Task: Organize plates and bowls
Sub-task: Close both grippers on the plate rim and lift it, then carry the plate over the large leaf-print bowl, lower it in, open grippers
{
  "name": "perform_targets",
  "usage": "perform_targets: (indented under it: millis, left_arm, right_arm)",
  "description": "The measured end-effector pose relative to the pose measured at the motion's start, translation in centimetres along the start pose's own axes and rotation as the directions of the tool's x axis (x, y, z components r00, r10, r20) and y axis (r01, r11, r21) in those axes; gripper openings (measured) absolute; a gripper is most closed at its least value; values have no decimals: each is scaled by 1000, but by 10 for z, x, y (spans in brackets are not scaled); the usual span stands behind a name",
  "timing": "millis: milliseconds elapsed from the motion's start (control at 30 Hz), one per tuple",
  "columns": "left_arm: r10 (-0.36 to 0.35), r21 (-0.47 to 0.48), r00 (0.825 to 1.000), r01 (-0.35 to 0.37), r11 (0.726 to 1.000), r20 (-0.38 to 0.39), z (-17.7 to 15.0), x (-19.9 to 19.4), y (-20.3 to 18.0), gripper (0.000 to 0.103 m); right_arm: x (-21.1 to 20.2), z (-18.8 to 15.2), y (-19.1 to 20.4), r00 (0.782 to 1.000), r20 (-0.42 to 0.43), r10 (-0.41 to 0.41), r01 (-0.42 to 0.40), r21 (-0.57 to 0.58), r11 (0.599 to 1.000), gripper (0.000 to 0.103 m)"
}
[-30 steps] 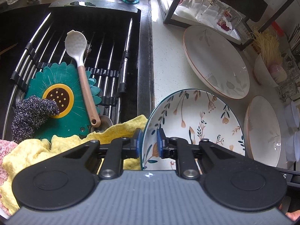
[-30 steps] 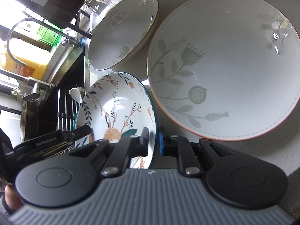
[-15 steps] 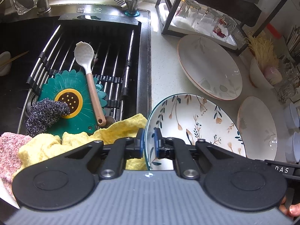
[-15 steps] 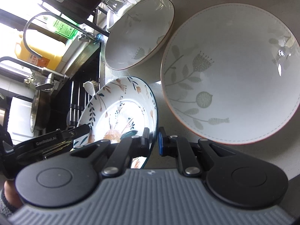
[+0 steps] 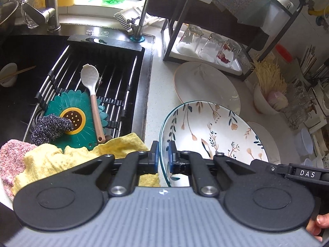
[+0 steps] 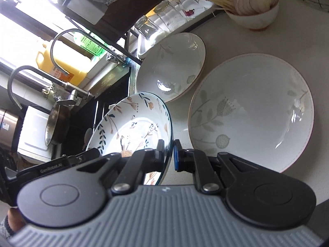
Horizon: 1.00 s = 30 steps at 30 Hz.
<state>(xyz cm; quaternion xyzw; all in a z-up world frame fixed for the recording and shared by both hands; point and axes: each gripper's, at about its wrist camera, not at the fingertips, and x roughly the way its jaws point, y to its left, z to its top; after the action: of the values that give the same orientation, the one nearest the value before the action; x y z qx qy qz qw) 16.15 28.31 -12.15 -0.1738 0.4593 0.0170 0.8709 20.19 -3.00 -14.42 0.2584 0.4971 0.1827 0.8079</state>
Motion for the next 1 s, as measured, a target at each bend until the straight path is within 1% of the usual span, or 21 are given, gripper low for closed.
perform_targets:
  millis: [233,433,600,733,900,1000]
  left_arm:
    - [-31,-1,999,31,1000,27,-2,-4,-20,11]
    - [-68,53,997,67,996,20,-2,7,-48,11]
    - [-115,94,993,117,989,-28,-3,28,-73,11]
    - [-139,108,988,146,983,-68,-4,46,-88,11]
    - [-164,129,978,181,975,-131,-7,73,-103,11]
    - [-174,142,969,199,970,-173,-10,90,-113,11]
  right_arm:
    - [-20,13,-7,999,48,9,-7,-32,999,12]
    - [-38,19,-22,996,84,-28,32,-47,998,12]
    - [-54,22,-44,991,111,-73,76,-27,997,12]
    - [-59,20,-62,986,122,-111,113,-8,994,12]
    - [-63,14,-82,978,133,-163,161,26,987,12]
    - [-64,12,-92,969,141,-203,199,43,979,12]
